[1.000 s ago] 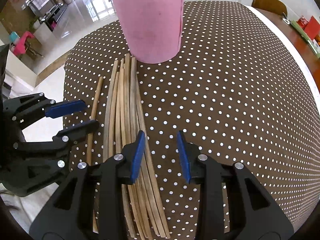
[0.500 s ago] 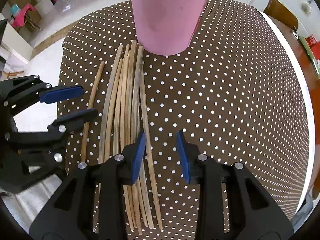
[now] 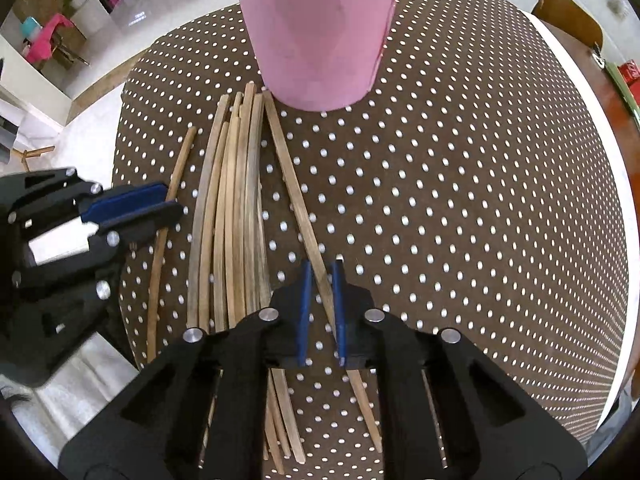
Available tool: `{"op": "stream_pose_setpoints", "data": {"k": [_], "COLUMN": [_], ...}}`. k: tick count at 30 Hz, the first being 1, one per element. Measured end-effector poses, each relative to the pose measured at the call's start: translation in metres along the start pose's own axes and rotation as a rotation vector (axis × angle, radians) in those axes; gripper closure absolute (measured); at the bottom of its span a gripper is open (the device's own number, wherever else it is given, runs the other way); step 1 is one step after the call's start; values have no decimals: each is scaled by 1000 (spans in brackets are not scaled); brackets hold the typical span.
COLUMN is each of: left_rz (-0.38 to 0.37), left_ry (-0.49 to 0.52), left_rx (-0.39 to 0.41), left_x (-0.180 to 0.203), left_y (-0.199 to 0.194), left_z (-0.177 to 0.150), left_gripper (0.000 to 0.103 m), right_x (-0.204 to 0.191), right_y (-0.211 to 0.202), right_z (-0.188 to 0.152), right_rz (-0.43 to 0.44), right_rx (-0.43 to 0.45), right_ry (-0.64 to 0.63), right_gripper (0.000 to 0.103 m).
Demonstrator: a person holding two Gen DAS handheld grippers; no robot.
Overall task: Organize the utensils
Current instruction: 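Close the right gripper on another chopstick while the left gripper grasps one from the pile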
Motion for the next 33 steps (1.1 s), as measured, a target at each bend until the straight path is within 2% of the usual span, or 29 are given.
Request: {"op": "stream_pose_setpoints", "data": {"k": [6, 8, 10, 15, 16, 17, 19, 21, 24, 29, 33], "left_rz": [-52, -80, -107, -38, -37, -15, -37, -51, -71, -137, -157], "left_ry": [-30, -69, -89, -14, -19, -18, -37, -48, -63, -86, -72], "left_rx": [-20, -36, -59, -75, -73, -70, -58, -49, -33, -16, 18], "left_x": [0, -3, -2, 11, 11, 9, 6, 4, 3, -1, -5], "left_y": [-3, -3, -3, 2, 2, 2, 1, 0, -2, -10, -22], "left_z": [-8, -9, -10, -11, -11, -11, -11, -11, -14, -25, -32], "left_gripper": [93, 90, 83, 81, 83, 93, 95, 96, 97, 98, 98], "right_x": [11, 13, 12, 5, -3, -3, -3, -7, -11, 0, 12], "right_y": [-6, -8, -9, -6, -3, -3, -4, -5, -7, -11, -20], "right_z": [-31, -38, -41, -38, -33, -32, -30, -26, -28, -51, -73], "right_rz": [-13, -25, -36, -39, -36, -34, -41, -75, -80, -66, -55], "right_rx": [-14, -27, -30, -40, -42, -42, -30, 5, 28, 61, 112], "right_ry": [3, 3, 4, 15, 19, 23, 32, 28, 43, 89, 144], "right_gripper": [93, 93, 93, 93, 93, 93, 94, 95, 96, 96, 96]}}
Point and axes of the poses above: each gripper's, at about its wrist camera, not at the fingertips, and y roughly the way its jaws point, x to its right, z to its top, the point moved 5 cm from there along y, roughly the way its jaws point, and after that the axes turned 14 degrees about -z, right-handed, at the moved point
